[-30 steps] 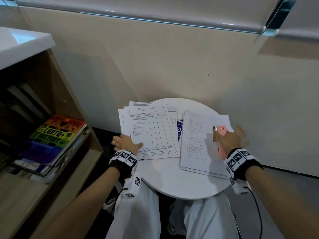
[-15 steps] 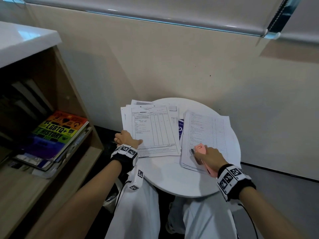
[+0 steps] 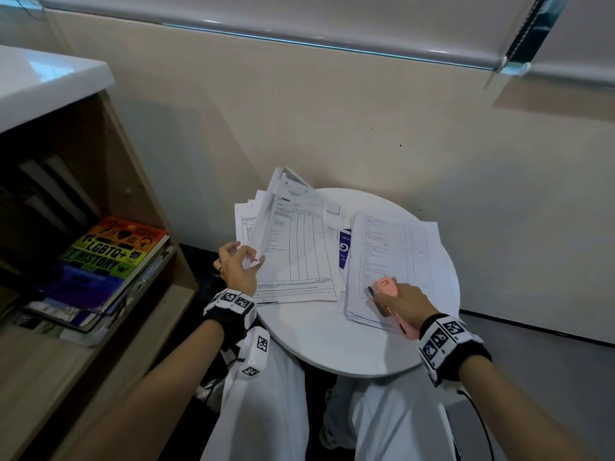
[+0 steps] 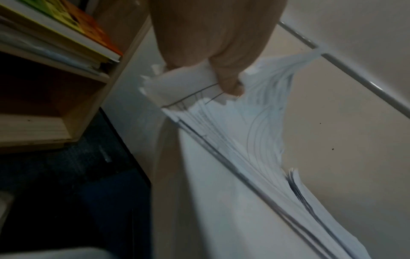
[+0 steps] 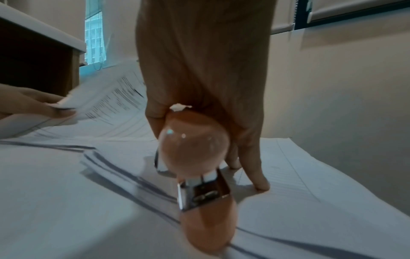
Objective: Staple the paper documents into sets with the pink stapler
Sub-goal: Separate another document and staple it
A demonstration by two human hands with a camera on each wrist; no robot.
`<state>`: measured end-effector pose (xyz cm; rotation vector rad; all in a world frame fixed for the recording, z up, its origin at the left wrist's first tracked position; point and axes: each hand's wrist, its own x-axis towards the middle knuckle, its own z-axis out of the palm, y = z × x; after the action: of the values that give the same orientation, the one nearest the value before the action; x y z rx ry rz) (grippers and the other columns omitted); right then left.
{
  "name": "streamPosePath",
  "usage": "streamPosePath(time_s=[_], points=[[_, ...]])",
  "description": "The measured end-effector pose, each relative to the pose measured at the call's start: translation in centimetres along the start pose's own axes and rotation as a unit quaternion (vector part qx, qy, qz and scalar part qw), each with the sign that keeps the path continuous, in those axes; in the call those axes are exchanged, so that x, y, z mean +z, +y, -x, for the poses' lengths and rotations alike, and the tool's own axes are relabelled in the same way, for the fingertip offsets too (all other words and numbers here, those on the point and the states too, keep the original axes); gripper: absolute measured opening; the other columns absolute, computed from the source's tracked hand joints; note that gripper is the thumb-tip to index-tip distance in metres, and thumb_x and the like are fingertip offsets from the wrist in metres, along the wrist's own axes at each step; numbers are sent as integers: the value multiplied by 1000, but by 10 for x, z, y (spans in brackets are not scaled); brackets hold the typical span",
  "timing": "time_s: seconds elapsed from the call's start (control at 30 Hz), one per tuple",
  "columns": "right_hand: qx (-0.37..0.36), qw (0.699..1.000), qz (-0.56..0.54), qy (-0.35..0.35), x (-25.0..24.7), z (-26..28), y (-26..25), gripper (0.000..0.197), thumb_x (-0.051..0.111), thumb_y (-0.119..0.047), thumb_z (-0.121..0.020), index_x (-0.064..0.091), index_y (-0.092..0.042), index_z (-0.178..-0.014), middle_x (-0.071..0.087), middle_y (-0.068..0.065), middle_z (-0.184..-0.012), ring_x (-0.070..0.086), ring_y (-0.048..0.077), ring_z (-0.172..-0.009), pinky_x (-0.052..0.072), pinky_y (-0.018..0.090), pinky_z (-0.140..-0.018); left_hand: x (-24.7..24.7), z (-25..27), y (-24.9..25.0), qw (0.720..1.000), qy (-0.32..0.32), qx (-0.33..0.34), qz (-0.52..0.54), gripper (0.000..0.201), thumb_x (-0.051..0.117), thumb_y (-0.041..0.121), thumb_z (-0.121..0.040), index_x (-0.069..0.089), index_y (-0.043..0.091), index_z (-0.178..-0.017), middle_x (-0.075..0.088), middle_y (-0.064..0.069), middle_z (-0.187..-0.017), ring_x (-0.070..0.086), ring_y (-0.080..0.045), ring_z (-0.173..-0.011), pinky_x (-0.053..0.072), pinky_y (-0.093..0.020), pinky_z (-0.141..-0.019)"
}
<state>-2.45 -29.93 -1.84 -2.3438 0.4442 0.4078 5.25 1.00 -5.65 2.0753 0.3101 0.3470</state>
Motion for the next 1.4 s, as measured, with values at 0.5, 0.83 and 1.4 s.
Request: streamPosePath(time_s=[0.5, 0.83, 1.4], points=[[76, 970, -230, -7, -36, 1, -2, 26, 54, -27, -92, 65, -3, -89, 66, 13, -85, 60, 26, -73, 49, 32, -71, -65, 69, 13, 940, -303, 114, 110, 45, 58, 8, -92, 46, 28, -130, 56, -2, -131, 58, -27, -112, 41, -48, -105], [-30, 925, -325, 196, -32, 10, -28, 24, 61, -32, -90, 53, -13, -101, 59, 7, -79, 50, 16, -55, 45, 25, -46, -62, 115, 24, 868, -488, -90, -30, 36, 56, 26, -94, 45, 36, -127, 69, -11, -91, 71, -20, -68, 58, -28, -58], [-49, 999, 12, -15, 97, -3, -106, 57, 46, -38, -96, 25, -12, -142, 53, 22, -127, 60, 37, -107, 50, 44, -89, 0, 50, 21, 803, -386, 210, -403, 77, 59, 28, -91, 14, 7, -150, 3, -3, -160, 1, -22, -149, 12, -37, -121]])
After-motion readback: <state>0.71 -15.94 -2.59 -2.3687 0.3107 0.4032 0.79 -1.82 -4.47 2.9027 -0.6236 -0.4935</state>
